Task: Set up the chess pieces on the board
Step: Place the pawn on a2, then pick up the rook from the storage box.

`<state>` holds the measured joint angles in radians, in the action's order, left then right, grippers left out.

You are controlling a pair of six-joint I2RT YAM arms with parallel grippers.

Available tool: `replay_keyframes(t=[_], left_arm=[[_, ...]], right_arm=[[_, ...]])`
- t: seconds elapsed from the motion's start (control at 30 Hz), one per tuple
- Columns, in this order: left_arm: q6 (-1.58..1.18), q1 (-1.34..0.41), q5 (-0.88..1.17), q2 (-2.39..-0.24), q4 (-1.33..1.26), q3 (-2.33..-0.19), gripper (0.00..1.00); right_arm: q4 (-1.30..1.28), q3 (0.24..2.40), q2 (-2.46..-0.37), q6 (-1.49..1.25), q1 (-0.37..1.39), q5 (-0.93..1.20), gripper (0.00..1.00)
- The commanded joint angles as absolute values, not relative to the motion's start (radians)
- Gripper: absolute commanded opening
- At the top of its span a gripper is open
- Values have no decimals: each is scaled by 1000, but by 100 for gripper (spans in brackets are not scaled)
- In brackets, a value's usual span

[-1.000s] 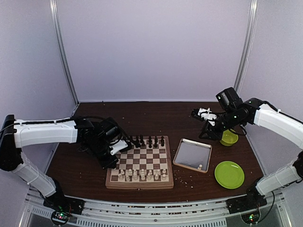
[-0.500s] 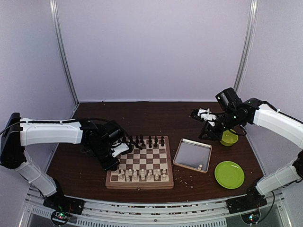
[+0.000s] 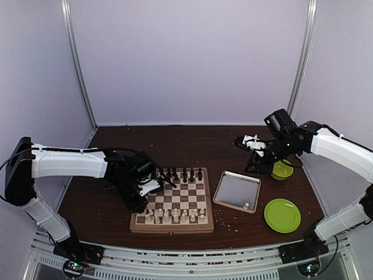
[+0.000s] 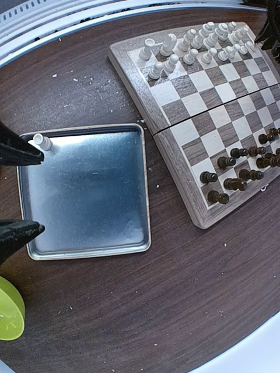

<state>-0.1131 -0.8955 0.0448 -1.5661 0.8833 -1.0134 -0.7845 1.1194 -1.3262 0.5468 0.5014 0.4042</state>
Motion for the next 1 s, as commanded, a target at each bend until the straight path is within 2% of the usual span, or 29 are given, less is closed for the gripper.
replay_keyframes(t=[0.0,0.23,0.53,0.6,0.77,0.83,0.9,0.97], left_arm=[[-106,-893,39,-1572,866,-1019,20],[-93,-893,12,-1531,943,-1080,31],[31,-847,-148,-1485,1000,-1394,36],[69,-837,-196,-1493,935,-1472,36],[113,-807,-311,-1489,628,-1561,44],[131,-798,-347,-1453,430,-1496,54],[154,-788,-345,-1413,192,-1394,69],[127,-747,-264,-1394,104,-1326,75]], right_arm=[[-795,1124,-1332,549,497,404,32],[-792,1125,-1335,543,497,403,32],[-947,1184,-1395,616,503,441,34],[-971,1163,-1400,648,528,429,35],[-978,1057,-1402,706,640,278,35],[-960,1011,-1404,723,686,202,35],[-934,982,-1420,723,719,133,35],[-911,970,-1448,704,733,73,34]])
